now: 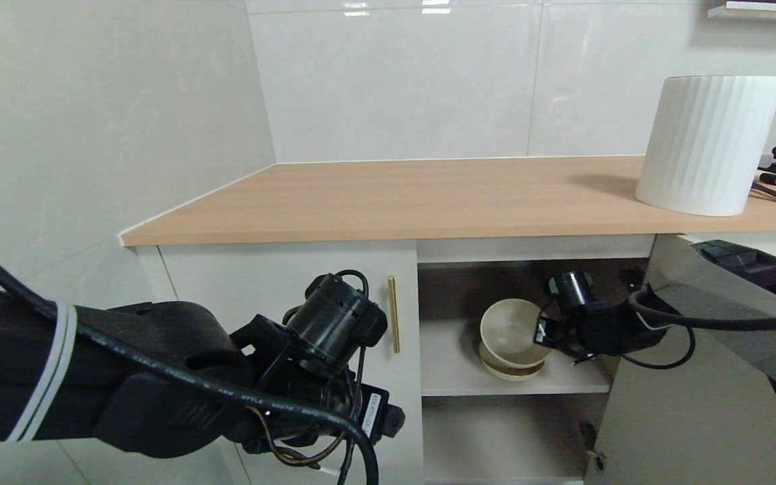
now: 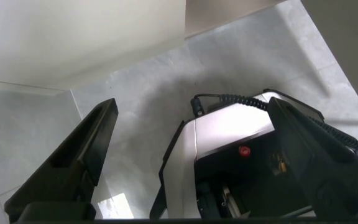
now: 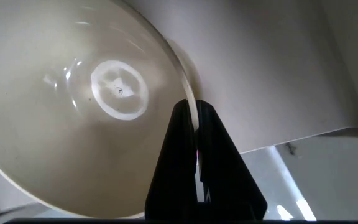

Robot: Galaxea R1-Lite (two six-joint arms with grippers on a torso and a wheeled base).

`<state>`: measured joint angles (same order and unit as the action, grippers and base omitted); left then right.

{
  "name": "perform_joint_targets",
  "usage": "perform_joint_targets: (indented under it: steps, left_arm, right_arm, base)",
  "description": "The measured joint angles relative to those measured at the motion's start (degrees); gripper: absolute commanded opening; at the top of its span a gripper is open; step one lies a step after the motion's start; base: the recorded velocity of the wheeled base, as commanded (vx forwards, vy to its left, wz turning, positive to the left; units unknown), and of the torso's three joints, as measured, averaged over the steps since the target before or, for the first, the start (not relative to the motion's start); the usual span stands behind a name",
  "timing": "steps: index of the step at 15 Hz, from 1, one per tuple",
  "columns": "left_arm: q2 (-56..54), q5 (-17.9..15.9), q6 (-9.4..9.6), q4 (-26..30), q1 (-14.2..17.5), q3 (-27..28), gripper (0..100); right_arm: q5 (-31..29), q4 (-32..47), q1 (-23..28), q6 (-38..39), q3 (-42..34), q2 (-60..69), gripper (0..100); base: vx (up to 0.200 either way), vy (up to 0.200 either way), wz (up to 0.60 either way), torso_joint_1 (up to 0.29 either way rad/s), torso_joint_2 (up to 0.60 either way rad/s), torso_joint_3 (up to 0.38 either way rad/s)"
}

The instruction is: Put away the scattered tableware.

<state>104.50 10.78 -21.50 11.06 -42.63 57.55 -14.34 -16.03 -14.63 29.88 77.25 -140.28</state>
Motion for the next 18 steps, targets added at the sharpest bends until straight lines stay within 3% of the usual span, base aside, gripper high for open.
perform_joint_targets:
  steps: [7,8,16,18]
  left_arm:
    - [0.0,0.39,-0.02,0.02,0.02,0.02,100]
    - [0.0,0.38,0.0,0.02,-0.01,0.02,100]
    - [-0.04,0.44,-0.09,-0.11,0.02,0.05,100]
    - [-0.91,0.24,-1.4,-0.3,0.21,0.22,100]
  right_arm:
    - [-0.02,0.05,-0.09,-0.07,0.26,-0.49,0]
    - [0.0,0.05,-0.15,-0.1,0.26,-0.49,100]
    - [0.02,0.55,-0.48,-0.02,-0.16,-0.11,100]
    - [0.24,1.89,-0.74,0.06,-0.84,1.08,100]
  base:
    - [0.0,0.0,0.0,0.0,0.0,0.0]
    - [0.0,0.0,0.0,0.0,0.0,0.0]
    - [0.0,0.0,0.0,0.0,0.0,0.0]
    - [0.0,0.0,0.0,0.0,0.0,0.0]
